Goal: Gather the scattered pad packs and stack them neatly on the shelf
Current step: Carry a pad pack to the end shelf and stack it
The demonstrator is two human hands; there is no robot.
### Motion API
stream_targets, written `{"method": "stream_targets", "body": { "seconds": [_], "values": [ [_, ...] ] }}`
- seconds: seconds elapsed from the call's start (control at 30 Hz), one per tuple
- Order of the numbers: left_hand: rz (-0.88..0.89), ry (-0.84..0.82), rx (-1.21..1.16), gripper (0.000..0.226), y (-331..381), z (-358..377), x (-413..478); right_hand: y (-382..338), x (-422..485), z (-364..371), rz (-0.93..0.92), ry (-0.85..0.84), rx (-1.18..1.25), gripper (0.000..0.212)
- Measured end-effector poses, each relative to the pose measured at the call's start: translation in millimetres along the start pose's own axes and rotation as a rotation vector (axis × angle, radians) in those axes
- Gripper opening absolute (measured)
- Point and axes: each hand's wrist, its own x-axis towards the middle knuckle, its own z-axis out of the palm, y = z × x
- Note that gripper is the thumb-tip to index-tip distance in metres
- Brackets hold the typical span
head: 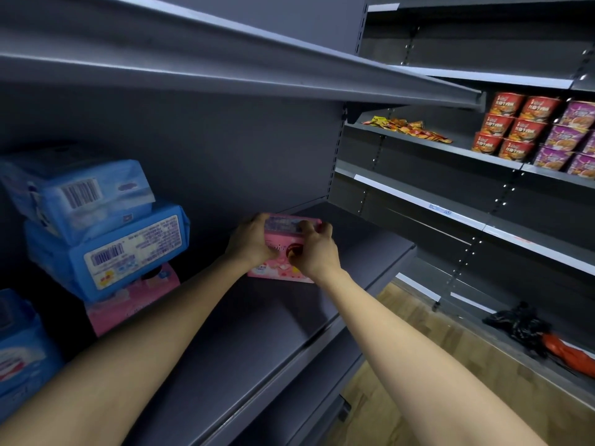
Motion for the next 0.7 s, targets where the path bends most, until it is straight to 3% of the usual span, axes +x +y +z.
{"method": "stream_targets", "body": {
  "seconds": [0.33,0.7],
  "values": [
    [-0.005,0.070,0.131,0.063,7,-12,-19,2,-1,-12,-0.057,-0.004,0.055,0.054],
    [-0.179,0.253,0.154,0.062,35,-19,-57,9,-2,-32,-0.334,-0.082,0.035,0.054]
  ]
}}
